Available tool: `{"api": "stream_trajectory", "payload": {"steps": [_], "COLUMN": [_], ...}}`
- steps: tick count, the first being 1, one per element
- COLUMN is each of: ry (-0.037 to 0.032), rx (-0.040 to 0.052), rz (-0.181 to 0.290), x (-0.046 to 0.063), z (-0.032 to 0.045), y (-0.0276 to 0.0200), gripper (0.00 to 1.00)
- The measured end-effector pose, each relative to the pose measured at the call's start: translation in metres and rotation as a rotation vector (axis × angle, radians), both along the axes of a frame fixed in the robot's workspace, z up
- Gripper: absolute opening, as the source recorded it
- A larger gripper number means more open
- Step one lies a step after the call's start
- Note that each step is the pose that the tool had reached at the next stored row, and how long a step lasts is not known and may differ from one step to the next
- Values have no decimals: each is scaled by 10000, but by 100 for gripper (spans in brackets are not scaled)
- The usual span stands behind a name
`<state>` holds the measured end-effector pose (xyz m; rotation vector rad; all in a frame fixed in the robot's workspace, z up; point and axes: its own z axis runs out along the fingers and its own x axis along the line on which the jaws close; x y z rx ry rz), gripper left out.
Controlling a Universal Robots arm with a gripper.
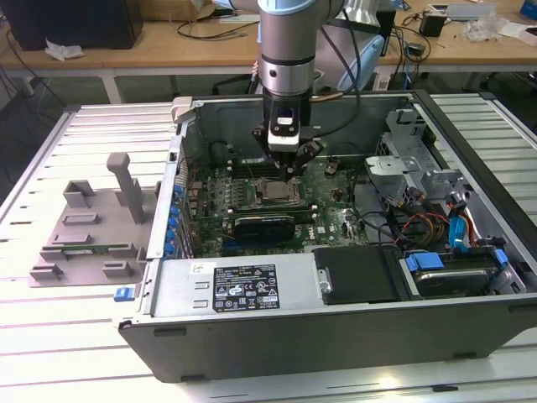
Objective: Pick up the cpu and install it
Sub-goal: 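Close the cpu cover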
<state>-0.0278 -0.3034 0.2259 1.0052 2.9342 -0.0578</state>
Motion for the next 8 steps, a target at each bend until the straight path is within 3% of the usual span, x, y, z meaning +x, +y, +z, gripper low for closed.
{"api": "stream_trajectory", "payload": {"steps": [8], "ry": [0], "rx": [-1], "rz": [1777], "x": [0], "z": [-9], "y": [0], "gripper": [11]}}
